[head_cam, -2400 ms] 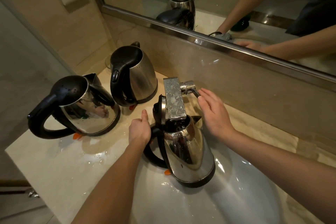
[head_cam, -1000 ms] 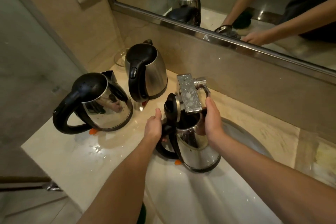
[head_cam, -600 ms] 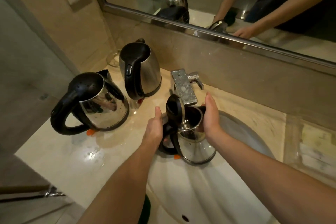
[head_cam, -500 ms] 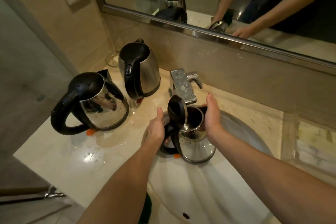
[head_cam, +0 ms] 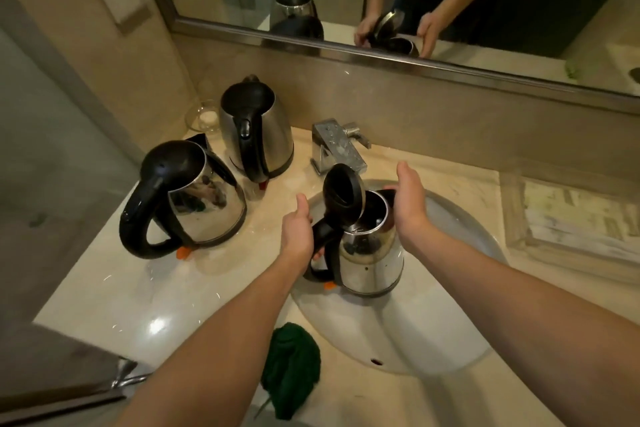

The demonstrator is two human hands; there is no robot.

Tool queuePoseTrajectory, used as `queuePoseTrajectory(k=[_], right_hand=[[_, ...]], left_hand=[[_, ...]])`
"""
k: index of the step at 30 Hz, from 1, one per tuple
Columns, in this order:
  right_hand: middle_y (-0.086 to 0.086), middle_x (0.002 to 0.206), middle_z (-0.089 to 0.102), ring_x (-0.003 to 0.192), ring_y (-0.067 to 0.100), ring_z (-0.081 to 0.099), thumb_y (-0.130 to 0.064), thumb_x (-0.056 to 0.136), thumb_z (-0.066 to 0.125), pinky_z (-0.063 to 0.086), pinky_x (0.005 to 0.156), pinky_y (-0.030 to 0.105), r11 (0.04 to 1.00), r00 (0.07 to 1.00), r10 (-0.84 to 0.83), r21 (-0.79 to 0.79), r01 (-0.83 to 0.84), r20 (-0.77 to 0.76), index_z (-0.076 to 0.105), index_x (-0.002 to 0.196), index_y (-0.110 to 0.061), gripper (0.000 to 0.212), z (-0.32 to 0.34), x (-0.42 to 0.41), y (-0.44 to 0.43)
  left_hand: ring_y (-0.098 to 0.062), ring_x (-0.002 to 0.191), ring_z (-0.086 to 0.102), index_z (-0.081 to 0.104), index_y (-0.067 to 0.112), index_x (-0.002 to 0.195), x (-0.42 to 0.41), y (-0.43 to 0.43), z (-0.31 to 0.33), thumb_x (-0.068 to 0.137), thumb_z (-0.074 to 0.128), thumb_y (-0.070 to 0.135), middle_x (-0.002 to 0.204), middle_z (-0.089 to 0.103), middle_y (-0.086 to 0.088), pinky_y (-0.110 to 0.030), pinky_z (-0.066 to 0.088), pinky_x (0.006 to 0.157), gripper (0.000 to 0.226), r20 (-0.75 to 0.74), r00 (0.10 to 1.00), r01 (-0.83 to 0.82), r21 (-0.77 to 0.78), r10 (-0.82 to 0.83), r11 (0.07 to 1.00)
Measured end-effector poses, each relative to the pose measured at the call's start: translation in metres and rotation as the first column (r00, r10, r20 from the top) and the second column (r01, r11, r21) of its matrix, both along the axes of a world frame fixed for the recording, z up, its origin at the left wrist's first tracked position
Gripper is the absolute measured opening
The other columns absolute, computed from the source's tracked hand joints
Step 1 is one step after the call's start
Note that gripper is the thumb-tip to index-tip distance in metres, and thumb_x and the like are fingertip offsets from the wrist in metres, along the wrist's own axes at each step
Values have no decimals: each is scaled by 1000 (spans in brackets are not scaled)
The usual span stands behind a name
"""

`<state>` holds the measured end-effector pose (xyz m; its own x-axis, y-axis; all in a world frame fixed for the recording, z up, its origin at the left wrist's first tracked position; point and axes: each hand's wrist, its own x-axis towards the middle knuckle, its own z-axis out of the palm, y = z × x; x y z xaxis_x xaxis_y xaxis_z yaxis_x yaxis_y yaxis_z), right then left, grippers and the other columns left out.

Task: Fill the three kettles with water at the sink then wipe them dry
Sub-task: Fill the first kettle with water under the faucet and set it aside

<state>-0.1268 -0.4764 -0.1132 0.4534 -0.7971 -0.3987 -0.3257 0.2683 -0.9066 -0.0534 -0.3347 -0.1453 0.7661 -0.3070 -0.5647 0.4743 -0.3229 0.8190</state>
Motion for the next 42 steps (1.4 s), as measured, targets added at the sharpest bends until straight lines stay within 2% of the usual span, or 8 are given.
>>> queuePoseTrajectory(k=[9, 13, 15, 18, 21, 28, 36, 42], right_hand=[[-1, 134, 57, 127, 22, 49, -87, 60, 28, 31, 111, 49, 999, 999, -39, 34, 38, 24, 42, 141, -31, 100, 26, -15, 35], [-1, 151, 39, 138, 23, 36, -73, 87, 29, 25, 116, 49, 999, 995, -47, -20, 49, 93, 31, 148, -28, 76, 74, -22, 69], [-2, 152, 35, 138, 20, 33, -58, 100, 29, 25, 112, 37, 993, 989, -55, -99, 69, 138, 28, 149, -25, 60, 97, -23, 80], [-1, 153, 34, 139, 19, 31, -50, 103, 30, 23, 99, 29, 972, 980, -53, -216, 95, 194, 26, 151, -21, 56, 129, -24, 96], [1, 152, 37, 138, 21, 34, -54, 102, 30, 26, 104, 33, 942, 975, -36, -317, 106, 220, 26, 151, -21, 59, 149, -18, 112], [3, 154, 37, 143, 29, 30, -63, 98, 23, 15, 117, 56, 829, 991, -105, -557, 41, -84, 22, 152, -26, 65, 158, -5, 124], [10, 154, 35, 139, 36, 34, -64, 97, 21, 24, 114, 54, 959, 990, -49, -283, 9, -133, 19, 153, -22, 70, 150, 10, 123], [9, 148, 39, 133, 35, 39, -67, 95, 23, 36, 107, 59, 994, 997, 79, -73, -79, -5, 27, 150, -25, 69, 145, 25, 140]], left_hand=[[-21, 61, 54, 45, 20, 80, -13, 42, 48, 100, 24, 63, 73, 48, -4, -28, 38, 45, 52, 62, 998, 23, -7, -23, 1000], [-26, 71, 59, 41, 24, 73, -20, 59, 81, 100, 25, 63, 71, 45, 2, -34, 44, 56, 50, 150, 988, 16, 23, -20, 1000], [-23, 67, 54, 43, 21, 72, -23, 66, 93, 99, 25, 64, 69, 45, -1, -34, 42, 59, 53, 194, 981, 14, 19, -18, 1000], [-18, 67, 50, 48, 18, 77, -26, 73, 110, 99, 24, 63, 71, 44, -1, -32, 41, 60, 56, 249, 968, 9, 14, -13, 1000], [-17, 67, 54, 52, 18, 84, -26, 77, 122, 99, 22, 65, 71, 47, 1, -28, 40, 52, 58, 270, 963, 9, 9, -11, 1000], [-18, 67, 61, 51, 21, 78, -32, 94, 152, 100, 22, 63, 75, 57, -4, -39, 57, 75, 55, 297, 954, -45, -13, 47, 999], [-25, 74, 67, 59, 16, 78, -22, 120, 161, 95, 25, 69, 73, 60, -5, -53, 59, 80, 66, 304, 938, -151, -70, 165, 986], [-20, 65, 67, 59, 10, 82, -12, 147, 178, 98, 23, 65, 72, 62, -2, -42, 61, 68, 67, 343, 915, -205, -56, 212, 977]])
